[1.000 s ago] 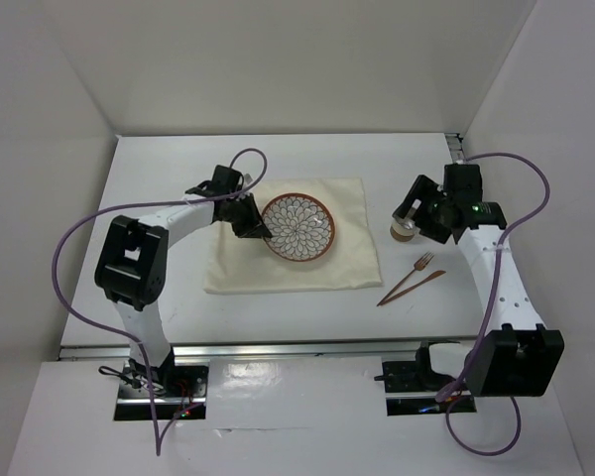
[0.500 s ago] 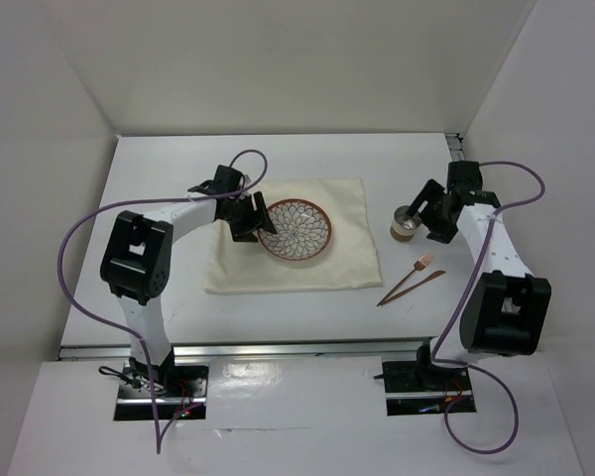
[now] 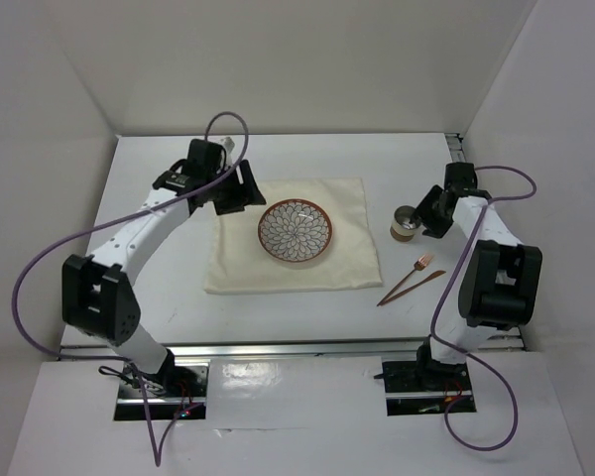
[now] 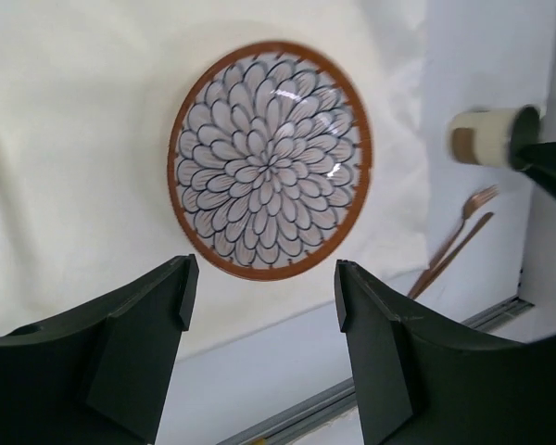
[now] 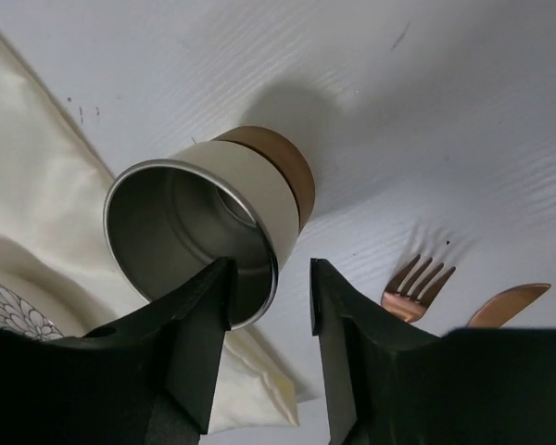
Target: Set the dinner table for one person
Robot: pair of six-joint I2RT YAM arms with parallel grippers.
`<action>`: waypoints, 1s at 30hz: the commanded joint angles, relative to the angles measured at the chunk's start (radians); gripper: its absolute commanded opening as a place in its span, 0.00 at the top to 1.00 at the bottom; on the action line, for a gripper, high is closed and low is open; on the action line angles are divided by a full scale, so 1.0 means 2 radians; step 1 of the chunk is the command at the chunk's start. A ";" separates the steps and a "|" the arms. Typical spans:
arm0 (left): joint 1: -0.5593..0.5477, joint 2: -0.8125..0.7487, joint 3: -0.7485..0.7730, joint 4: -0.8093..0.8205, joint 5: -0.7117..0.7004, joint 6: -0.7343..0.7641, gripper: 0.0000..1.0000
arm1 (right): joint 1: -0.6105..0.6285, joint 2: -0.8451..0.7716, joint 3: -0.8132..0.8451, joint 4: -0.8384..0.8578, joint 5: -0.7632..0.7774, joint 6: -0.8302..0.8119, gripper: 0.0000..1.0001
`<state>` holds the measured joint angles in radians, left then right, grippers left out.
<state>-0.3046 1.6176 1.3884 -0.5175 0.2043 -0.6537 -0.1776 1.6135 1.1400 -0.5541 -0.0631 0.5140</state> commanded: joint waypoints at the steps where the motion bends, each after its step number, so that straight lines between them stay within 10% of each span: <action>1: -0.003 -0.052 0.027 -0.021 -0.022 0.018 0.22 | -0.002 0.012 0.014 0.032 0.002 0.007 0.54; 6: -0.003 -0.080 0.043 -0.037 -0.022 0.023 0.24 | -0.002 0.001 0.037 0.029 0.021 0.012 1.00; 30: 0.002 -0.163 0.003 -0.076 -0.081 0.048 0.19 | 0.183 0.224 0.364 -0.060 0.063 0.014 1.00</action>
<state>-0.3042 1.3174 1.3994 -0.6712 0.0837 -0.5983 0.1810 2.0693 1.7935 -0.6346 0.0383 0.5152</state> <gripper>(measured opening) 0.808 0.058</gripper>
